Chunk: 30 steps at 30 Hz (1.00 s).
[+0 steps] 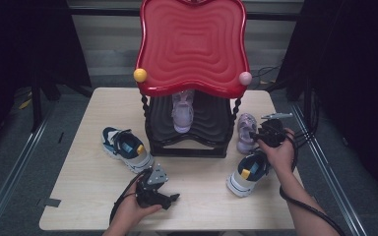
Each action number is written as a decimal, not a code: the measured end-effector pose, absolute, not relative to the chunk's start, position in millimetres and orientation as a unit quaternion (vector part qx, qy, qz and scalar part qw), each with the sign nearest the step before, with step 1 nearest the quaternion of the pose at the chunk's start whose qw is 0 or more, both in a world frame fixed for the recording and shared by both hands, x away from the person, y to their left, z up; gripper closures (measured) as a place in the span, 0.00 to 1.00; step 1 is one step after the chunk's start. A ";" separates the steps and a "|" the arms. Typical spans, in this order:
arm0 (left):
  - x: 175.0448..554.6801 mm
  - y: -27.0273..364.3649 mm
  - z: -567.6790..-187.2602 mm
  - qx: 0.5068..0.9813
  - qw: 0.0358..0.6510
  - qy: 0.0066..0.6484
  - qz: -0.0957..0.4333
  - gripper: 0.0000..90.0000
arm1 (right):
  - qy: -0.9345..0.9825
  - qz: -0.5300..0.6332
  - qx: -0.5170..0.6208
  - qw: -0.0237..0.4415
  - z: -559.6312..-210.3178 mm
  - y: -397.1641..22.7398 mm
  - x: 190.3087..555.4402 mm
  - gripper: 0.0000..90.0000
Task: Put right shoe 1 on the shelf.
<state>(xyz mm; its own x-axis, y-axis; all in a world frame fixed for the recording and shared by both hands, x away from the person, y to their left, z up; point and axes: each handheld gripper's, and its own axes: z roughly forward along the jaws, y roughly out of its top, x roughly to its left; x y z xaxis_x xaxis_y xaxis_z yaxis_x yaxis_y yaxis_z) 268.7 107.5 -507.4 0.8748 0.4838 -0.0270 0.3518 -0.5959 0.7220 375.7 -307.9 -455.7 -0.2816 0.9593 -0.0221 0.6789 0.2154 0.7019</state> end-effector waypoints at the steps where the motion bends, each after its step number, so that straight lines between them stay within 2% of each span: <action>1: 268.7 107.5 -507.4 0.889 0.383 0.235 0.086 0.17 | 0.744 0.295 0.553 0.234 -456.6 -307.7 376.9 0.63; 5: 268.7 107.5 -507.4 0.889 0.383 0.235 0.086 0.17 | 0.744 0.286 0.556 0.233 -459.0 -306.9 379.4 0.66; 8: 268.7 107.5 -507.4 0.889 0.383 0.235 0.086 0.17 | 0.747 0.279 0.555 0.237 -460.1 -306.6 379.8 0.74; 20: 268.7 107.5 -507.4 0.889 0.383 0.235 0.086 0.17 | 0.757 0.266 0.540 0.254 -459.8 -306.8 385.1 0.90; 26: 268.7 107.5 -507.4 0.889 0.383 0.235 0.086 0.17 | 0.759 0.263 0.538 0.256 -459.8 -308.1 387.4 0.90; 30: 268.7 107.5 -507.4 0.889 0.383 0.235 0.086 0.17 | 0.759 0.265 0.539 0.251 -461.4 -308.5 387.2 0.87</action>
